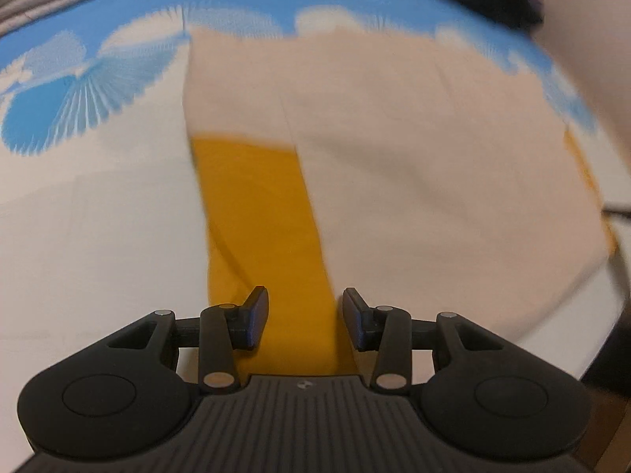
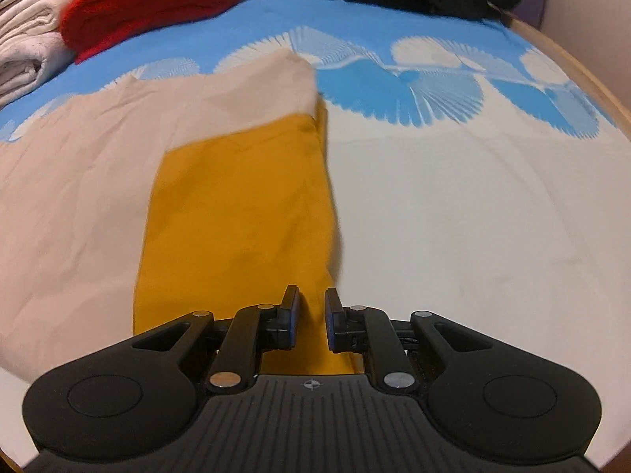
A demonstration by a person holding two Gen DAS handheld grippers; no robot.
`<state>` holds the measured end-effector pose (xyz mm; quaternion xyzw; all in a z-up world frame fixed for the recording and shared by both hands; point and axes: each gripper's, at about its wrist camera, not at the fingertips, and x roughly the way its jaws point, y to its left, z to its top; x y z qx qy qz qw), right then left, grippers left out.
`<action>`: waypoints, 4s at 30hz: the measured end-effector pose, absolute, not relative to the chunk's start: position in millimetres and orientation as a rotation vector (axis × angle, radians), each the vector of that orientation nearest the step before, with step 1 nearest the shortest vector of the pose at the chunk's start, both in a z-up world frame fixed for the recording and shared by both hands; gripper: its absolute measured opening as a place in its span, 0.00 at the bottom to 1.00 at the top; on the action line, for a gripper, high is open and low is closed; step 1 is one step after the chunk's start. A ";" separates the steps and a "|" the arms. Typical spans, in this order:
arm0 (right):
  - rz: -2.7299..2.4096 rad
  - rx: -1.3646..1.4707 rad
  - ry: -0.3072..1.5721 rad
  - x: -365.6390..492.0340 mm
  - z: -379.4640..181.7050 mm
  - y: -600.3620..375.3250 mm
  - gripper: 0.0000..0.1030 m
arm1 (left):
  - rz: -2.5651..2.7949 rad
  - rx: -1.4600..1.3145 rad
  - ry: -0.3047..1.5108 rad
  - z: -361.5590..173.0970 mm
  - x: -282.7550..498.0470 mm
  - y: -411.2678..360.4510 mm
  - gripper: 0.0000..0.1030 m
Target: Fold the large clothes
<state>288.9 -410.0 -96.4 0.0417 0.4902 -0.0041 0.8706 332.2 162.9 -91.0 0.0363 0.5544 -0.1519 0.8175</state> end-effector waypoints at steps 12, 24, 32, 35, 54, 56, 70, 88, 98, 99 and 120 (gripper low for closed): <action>-0.201 -0.037 0.534 212.8 20.0 -396.5 0.13 | -0.086 0.084 0.734 39.3 255.5 114.8 0.53; -0.098 -0.086 0.229 101.1 50.1 -315.3 0.22 | -0.091 0.016 0.695 10.6 201.3 91.0 0.63; -0.141 0.002 0.339 111.9 40.9 -305.3 0.22 | -0.132 -0.070 0.835 -21.6 222.2 105.7 0.15; -0.157 0.049 0.380 119.1 37.4 -310.0 0.22 | -0.127 -0.110 0.874 -29.5 227.2 103.1 0.15; -0.173 0.056 0.433 138.7 29.2 -322.4 0.22 | -0.119 -0.271 0.985 -48.7 253.6 67.3 0.15; -0.179 0.045 0.432 138.7 27.8 -323.3 0.22 | -0.125 -0.277 0.989 -48.7 252.5 69.0 0.15; -0.135 0.053 0.447 144.1 23.6 -329.3 0.25 | -0.012 -0.602 1.118 -85.8 237.6 138.3 0.53; -0.104 0.049 0.490 154.9 15.2 -324.7 0.25 | 0.229 -1.023 0.903 -132.8 225.4 186.9 0.60; 0.026 0.105 0.359 138.4 27.9 -322.7 0.25 | 0.273 -1.037 0.818 -136.4 229.3 186.8 0.48; 0.037 0.112 0.357 137.9 28.2 -323.0 0.25 | 0.266 -1.029 0.822 -136.0 230.0 186.0 0.32; 0.485 0.001 0.847 194.4 -49.5 -134.3 0.25 | 0.063 -0.540 0.739 23.6 188.8 214.2 0.03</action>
